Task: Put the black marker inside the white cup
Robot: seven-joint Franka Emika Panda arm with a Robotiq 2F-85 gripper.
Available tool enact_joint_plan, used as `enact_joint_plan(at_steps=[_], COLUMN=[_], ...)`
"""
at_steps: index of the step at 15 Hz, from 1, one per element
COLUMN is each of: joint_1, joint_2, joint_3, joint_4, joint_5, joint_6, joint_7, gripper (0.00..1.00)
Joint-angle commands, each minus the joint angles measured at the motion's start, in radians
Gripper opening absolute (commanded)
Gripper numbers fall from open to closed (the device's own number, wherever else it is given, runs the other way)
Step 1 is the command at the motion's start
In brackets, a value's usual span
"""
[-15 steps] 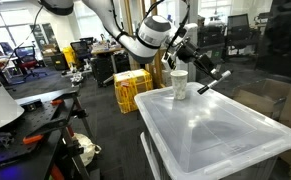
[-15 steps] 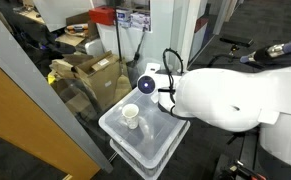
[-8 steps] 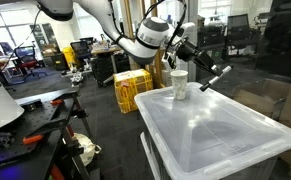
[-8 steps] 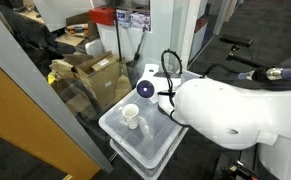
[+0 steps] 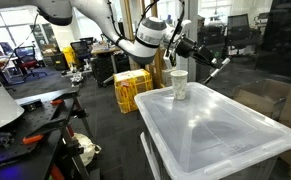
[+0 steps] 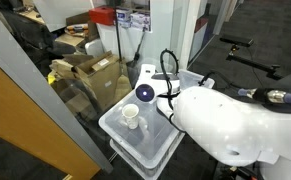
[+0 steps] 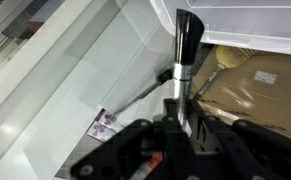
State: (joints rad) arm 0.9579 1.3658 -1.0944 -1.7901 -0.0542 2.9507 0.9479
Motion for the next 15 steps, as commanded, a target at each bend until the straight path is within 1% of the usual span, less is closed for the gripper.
enact_joint_plan(at_steps=[1,6,10,11,15], joint_1=[0.031,0.043,0.021,0.038,0.037], joint_2=[0.051,0.077,0.049,0.057,0.057], joint_3=[-0.041,-0.052,-0.020,-0.026,-0.023], joint_4=[0.007,0.033,0.061,0.052,0.058], joint_5=[0.037,0.057,0.045,0.067,0.068], joint_6=[0.042,0.062,0.074,0.033,0.038], joint_7=[-0.007,-0.022,-0.082,-0.056,-0.072], gripper=[0.05,0.05,0.05,0.18,0.18])
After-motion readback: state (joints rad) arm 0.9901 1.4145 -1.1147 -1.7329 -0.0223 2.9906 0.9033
